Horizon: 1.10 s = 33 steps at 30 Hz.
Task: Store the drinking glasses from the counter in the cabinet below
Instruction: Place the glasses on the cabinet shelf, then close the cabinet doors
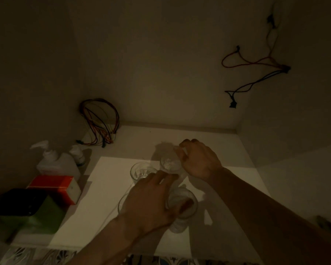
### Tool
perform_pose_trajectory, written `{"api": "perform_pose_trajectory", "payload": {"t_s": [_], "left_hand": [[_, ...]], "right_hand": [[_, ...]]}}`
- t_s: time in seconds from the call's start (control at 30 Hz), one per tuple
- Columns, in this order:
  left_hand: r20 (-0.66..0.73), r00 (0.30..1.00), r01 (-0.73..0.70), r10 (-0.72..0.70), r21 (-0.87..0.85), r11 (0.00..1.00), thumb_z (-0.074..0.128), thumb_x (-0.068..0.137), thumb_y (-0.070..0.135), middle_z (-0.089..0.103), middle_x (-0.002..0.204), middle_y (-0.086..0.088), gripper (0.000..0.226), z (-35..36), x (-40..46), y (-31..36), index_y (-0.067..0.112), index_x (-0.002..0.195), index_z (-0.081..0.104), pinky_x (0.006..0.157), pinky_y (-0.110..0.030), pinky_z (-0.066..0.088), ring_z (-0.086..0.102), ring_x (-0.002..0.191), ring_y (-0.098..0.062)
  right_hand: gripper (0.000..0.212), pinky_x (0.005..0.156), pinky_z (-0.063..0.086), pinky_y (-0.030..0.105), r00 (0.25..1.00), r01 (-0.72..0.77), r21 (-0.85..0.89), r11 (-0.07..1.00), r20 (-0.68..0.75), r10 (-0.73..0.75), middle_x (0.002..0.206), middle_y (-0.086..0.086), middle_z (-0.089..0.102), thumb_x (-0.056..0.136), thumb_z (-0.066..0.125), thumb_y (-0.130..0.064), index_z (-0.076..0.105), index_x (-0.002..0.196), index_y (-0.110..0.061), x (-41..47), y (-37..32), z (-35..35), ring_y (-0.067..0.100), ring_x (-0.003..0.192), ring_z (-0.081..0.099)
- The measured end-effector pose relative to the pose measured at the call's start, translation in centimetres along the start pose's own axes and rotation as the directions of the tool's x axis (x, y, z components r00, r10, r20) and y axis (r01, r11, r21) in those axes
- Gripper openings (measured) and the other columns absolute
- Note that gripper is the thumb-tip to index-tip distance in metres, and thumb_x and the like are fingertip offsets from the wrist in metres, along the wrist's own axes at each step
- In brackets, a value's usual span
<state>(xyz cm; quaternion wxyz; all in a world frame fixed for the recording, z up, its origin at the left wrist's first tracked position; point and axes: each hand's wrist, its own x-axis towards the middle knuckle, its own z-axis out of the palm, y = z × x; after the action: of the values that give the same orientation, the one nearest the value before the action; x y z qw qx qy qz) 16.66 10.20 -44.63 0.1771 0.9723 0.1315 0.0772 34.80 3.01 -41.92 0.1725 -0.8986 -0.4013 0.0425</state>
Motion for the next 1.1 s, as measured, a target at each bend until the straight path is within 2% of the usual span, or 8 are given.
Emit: {"api": "perform_pose_trajectory", "payload": {"t_s": [0.1, 0.17, 0.23, 0.37, 0.7, 0.8, 0.93, 1.1], "left_hand": [[0.022, 0.992, 0.121, -0.123, 0.087, 0.989, 0.013, 0.085, 0.08, 0.035, 0.155, 0.007, 0.082, -2.1, 0.1, 0.1, 0.034, 0.151, 0.03, 0.112, -0.033, 0.028, 0.032, 0.14, -0.016], [0.093, 0.972, 0.2, -0.216, 0.149, 0.968, 0.014, 0.088, 0.077, 0.023, 0.163, 0.003, 0.082, -4.0, 0.2, 0.0, 0.031, 0.155, 0.023, 0.12, -0.034, 0.015, 0.017, 0.148, -0.017], [0.149, 0.949, 0.247, -0.277, 0.193, 0.95, 0.016, 0.091, 0.074, 0.012, 0.166, 0.004, 0.079, -6.1, 0.2, 0.1, 0.031, 0.157, 0.017, 0.121, -0.035, 0.007, 0.008, 0.151, -0.016], [0.23, 0.904, 0.309, -0.36, 0.23, 0.923, 0.015, 0.093, 0.072, 0.001, 0.167, 0.003, 0.077, -10.4, -0.5, 0.6, 0.031, 0.158, 0.007, 0.121, -0.038, 0.004, 0.001, 0.152, -0.018], [0.398, 0.815, 0.365, -0.42, 0.21, 0.907, 0.015, 0.092, 0.074, 0.013, 0.166, 0.003, 0.079, -21.9, -5.2, 6.3, 0.031, 0.158, 0.009, 0.12, -0.04, 0.018, 0.016, 0.15, -0.023], [0.459, 0.781, 0.366, -0.423, 0.211, 0.906, 0.016, 0.092, 0.074, 0.021, 0.163, 0.004, 0.076, -27.4, -7.2, 9.8, 0.035, 0.156, 0.013, 0.113, -0.04, 0.027, 0.026, 0.146, -0.023], [0.519, 0.736, 0.426, -0.434, 0.143, 0.894, 0.019, 0.094, 0.071, 0.04, 0.152, -0.005, 0.072, -34.8, -10.8, 14.4, 0.03, 0.153, 0.025, 0.102, -0.04, 0.038, 0.043, 0.133, -0.028], [0.562, 0.721, 0.415, -0.405, 0.118, 0.902, 0.023, 0.096, 0.066, 0.039, 0.153, -0.004, 0.069, -41.1, -15.2, 19.4, 0.027, 0.153, 0.027, 0.108, -0.04, 0.035, 0.039, 0.136, -0.027]], "right_hand": [[0.048, 0.094, 0.049, 0.042, 0.996, -0.074, -0.047, 0.996, 0.045, 0.076, 0.123, 0.01, 0.058, 0.102, 0.032, -0.051, 0.056, 0.129, -0.019, -2.0, 0.0, -1.9, 0.031, 0.115, 0.057], [0.048, 0.097, 0.047, 0.041, 0.989, -0.111, -0.09, 0.99, 0.084, 0.118, 0.129, 0.01, 0.056, 0.102, 0.031, -0.051, 0.053, 0.132, -0.02, -3.6, 0.0, -3.4, 0.031, 0.12, 0.055], [0.051, 0.099, 0.046, 0.04, 0.982, -0.143, -0.086, 0.986, 0.114, 0.152, 0.134, 0.01, 0.054, 0.102, 0.032, -0.052, 0.049, 0.138, -0.02, -5.2, -0.3, -5.1, 0.032, 0.124, 0.053], [0.057, 0.101, 0.045, 0.041, 0.963, -0.201, -0.08, 0.976, 0.165, 0.211, 0.14, 0.009, 0.051, 0.101, 0.033, -0.055, 0.042, 0.146, -0.022, -7.6, -1.5, -9.1, 0.031, 0.128, 0.05], [0.059, 0.106, 0.04, 0.043, 0.869, -0.292, -0.121, 0.949, 0.381, 0.316, 0.15, 0.009, 0.041, 0.102, 0.028, -0.056, 0.033, 0.151, -0.023, -14.3, -7.6, -20.8, 0.031, 0.134, 0.043], [0.056, 0.107, 0.04, 0.043, 0.808, -0.317, -0.141, 0.938, 0.478, 0.345, 0.148, 0.009, 0.042, 0.102, 0.031, -0.053, 0.035, 0.149, -0.022, -17.0, -10.6, -26.6, 0.032, 0.134, 0.043], [0.054, 0.102, 0.044, 0.042, 0.756, -0.356, -0.142, 0.924, 0.537, 0.374, 0.143, 0.01, 0.05, 0.101, 0.034, -0.054, 0.043, 0.144, -0.022, -21.3, -15.5, -34.4, 0.033, 0.129, 0.049], [0.053, 0.094, 0.046, 0.041, 0.748, -0.381, -0.118, 0.917, 0.544, 0.38, 0.137, 0.012, 0.053, 0.099, 0.035, -0.055, 0.047, 0.136, -0.019, -25.8, -19.6, -41.4, 0.035, 0.122, 0.053]]}}
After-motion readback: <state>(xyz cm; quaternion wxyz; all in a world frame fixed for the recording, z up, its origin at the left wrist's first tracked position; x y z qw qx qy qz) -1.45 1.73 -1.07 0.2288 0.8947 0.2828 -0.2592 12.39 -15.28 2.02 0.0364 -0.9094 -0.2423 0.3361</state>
